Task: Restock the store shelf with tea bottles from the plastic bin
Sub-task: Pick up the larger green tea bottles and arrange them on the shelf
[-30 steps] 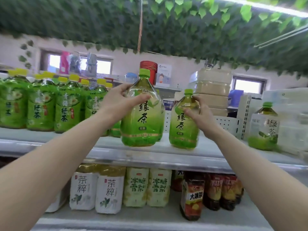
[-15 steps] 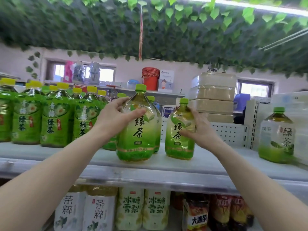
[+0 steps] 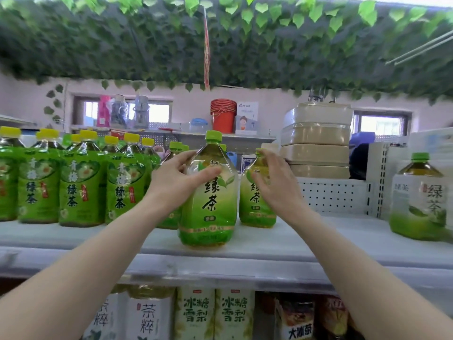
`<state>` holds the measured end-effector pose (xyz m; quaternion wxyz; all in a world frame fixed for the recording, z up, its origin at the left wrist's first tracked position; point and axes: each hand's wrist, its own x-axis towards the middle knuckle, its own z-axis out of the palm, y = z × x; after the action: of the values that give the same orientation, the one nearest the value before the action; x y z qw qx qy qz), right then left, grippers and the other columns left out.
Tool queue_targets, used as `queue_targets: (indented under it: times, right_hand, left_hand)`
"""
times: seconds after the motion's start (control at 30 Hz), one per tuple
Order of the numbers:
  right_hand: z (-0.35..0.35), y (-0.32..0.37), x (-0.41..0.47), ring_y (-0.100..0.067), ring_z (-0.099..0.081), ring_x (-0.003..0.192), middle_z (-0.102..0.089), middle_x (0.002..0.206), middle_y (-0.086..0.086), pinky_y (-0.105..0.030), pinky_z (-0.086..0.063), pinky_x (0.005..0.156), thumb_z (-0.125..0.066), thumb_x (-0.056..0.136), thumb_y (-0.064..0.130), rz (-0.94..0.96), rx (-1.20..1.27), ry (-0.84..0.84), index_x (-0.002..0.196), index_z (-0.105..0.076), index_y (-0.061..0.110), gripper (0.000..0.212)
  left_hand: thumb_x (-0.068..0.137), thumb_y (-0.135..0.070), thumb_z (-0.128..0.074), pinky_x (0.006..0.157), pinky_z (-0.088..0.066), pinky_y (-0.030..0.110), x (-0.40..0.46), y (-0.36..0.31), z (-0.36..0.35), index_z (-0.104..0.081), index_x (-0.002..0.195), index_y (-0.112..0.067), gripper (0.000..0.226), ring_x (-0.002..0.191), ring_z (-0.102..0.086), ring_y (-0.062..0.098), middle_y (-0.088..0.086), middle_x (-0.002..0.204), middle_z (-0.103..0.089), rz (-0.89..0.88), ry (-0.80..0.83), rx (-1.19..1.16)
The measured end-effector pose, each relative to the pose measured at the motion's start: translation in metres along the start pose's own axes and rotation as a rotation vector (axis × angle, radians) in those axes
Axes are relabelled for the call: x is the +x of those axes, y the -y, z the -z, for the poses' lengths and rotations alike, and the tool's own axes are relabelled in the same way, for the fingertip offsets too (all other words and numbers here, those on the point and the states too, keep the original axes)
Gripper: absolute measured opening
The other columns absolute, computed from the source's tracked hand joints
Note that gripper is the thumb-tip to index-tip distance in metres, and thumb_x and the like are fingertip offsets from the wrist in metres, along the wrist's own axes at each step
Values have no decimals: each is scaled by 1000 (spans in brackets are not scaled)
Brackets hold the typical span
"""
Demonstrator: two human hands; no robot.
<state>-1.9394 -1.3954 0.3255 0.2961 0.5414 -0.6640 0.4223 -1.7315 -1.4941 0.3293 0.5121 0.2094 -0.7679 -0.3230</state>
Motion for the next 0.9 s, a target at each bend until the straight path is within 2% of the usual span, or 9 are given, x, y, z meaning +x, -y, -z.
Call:
queue_targets:
  times: [0.1, 0.17, 0.23, 0.43, 0.53, 0.6, 0.7, 0.83, 0.9]
  right_hand:
    - [22, 31, -22, -12, -62, 110, -65, 118, 2, -40, -50, 98, -61, 90, 49, -162, 603, 392, 134, -47, 31, 50]
    - [30, 36, -34, -13, -65, 109, -67, 120, 0, -33, -55, 91, -72, 85, 36, -231, 745, 549, 137, -43, 34, 59]
    - [35, 32, -41, -14, -68, 104, -69, 115, -3, -28, -56, 83, -74, 85, 20, -243, 786, 518, 137, -45, 31, 61]
    - [55, 6, -49, -20, -72, 95, -72, 105, -10, -30, -59, 73, -74, 82, 6, -305, 795, 348, 139, -44, 24, 66]
    - [60, -6, -52, -17, -73, 89, -71, 106, -10, -26, -58, 67, -76, 79, 8, -368, 732, 312, 141, -40, 24, 74]
    - [58, -12, -52, -20, -71, 95, -69, 112, -11, -32, -60, 74, -81, 73, 20, -412, 669, 285, 144, -37, 25, 83]
    - [48, -15, -50, -25, -67, 105, -66, 117, -10, -46, -58, 87, -84, 66, 33, -428, 605, 267, 144, -35, 27, 91]
    - [38, -9, -43, -23, -61, 113, -62, 120, 0, -47, -53, 95, -82, 75, 29, -381, 454, 295, 143, -32, 26, 85]
    - [39, -2, -41, -24, -51, 125, -51, 136, -4, -45, -44, 106, -83, 74, 34, -284, 240, 251, 150, -19, 24, 100]
  left_hand:
    - [43, -83, -72, 101, -48, 45, 1, -4, -9, -50, 138, -35, 109, 114, -59, 17, -5, 132, -59, 13, 23, -31]
    - [42, -82, -73, 99, -48, 42, -1, -9, -19, -49, 138, -34, 110, 112, -60, 17, -5, 131, -59, 20, 60, -77]
    - [52, -76, -74, 98, -43, 33, -2, -16, -28, -48, 139, -32, 101, 113, -56, 13, -12, 128, -55, -2, 111, -89]
    - [88, -66, -48, 81, -38, 15, 0, -27, -36, -54, 136, -30, 60, 110, -53, 5, -14, 125, -58, -185, 191, 62]
    - [94, -59, -47, 105, -38, 32, 5, -9, -36, -49, 140, -32, 54, 128, -47, 15, -6, 144, -49, -305, 92, 406]
    - [91, -58, -52, 113, -32, 43, 7, 6, -37, -42, 144, -35, 58, 138, -37, 21, -2, 152, -38, -335, 85, 590]
    - [90, -51, -59, 116, -29, 47, 4, 19, -39, -32, 148, -36, 66, 144, -28, 27, 3, 159, -25, -339, 114, 710]
    - [87, -40, -67, 116, -28, 49, -1, 23, -38, -24, 151, -36, 77, 147, -21, 29, 4, 162, -14, -344, 106, 775]
    - [85, -36, -71, 115, -29, 50, -1, 25, -37, -24, 152, -36, 82, 147, -20, 31, 3, 162, -12, -358, 88, 790]
